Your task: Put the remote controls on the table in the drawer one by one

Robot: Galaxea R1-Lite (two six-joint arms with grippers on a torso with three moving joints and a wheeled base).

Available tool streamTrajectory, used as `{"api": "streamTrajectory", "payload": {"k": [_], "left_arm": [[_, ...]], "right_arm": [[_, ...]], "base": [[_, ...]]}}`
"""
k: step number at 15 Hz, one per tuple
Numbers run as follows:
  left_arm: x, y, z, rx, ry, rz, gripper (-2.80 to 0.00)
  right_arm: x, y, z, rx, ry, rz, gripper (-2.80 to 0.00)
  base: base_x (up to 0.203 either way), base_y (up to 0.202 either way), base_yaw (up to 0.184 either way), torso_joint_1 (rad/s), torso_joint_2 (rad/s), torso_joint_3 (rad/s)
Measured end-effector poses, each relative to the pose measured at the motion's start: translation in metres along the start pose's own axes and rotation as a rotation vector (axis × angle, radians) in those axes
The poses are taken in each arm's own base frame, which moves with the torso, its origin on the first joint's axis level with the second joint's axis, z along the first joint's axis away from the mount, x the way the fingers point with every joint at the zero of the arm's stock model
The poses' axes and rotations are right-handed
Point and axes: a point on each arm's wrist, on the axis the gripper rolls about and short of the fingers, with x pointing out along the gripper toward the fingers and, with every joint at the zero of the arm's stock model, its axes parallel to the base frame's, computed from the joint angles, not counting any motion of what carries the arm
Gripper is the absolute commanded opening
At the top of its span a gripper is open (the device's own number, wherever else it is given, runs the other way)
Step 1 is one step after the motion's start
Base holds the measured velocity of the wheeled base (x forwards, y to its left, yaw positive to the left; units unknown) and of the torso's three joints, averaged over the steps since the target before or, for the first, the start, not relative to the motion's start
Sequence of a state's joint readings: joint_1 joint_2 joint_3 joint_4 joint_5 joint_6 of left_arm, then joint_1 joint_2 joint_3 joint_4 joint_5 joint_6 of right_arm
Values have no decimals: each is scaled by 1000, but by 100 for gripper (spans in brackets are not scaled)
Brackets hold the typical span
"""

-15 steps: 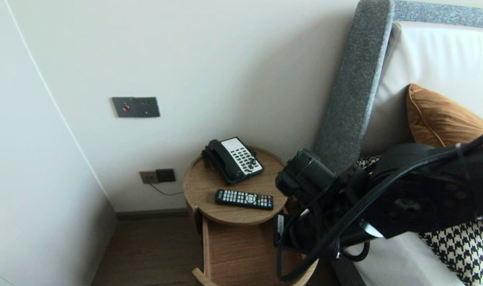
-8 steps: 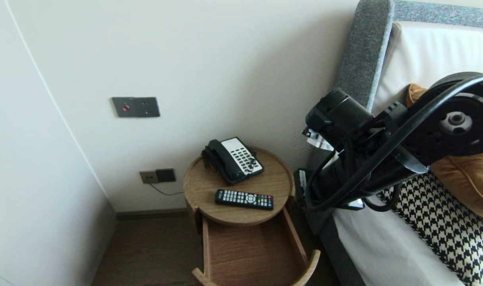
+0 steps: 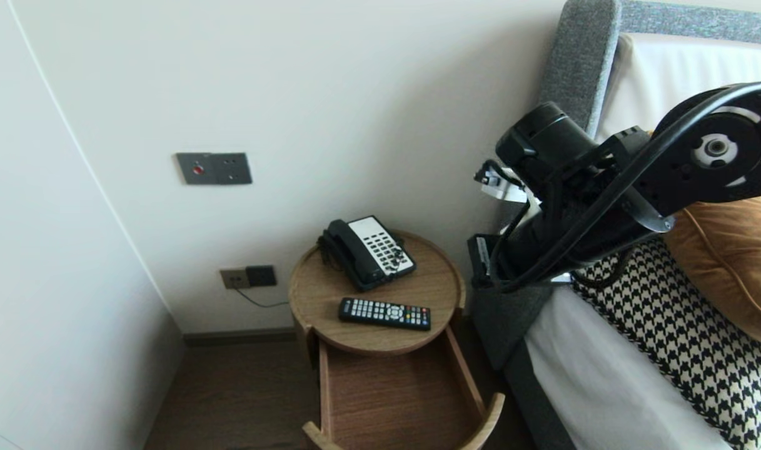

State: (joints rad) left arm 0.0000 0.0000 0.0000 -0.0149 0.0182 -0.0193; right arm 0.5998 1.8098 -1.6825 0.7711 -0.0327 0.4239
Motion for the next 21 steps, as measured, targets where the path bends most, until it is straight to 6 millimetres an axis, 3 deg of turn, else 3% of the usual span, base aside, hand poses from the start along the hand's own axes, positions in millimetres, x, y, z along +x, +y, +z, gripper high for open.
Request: {"api": "streamTrajectory", "payload": {"k": [10,15,21], "left_arm": [[0,0,0,0,0,0,-280],[0,0,0,0,0,0,-280],[0,0,0,0,0,-1,-280]], "right_arm": [[54,-10,23,-494,52,-50,-280],[74,8,32,-628,29,-92,-280],[114,30,30,-720,26,-81,-280]], "base": [[0,0,0,0,0,0],[0,0,0,0,0,0],[0,0,0,0,0,0]]}}
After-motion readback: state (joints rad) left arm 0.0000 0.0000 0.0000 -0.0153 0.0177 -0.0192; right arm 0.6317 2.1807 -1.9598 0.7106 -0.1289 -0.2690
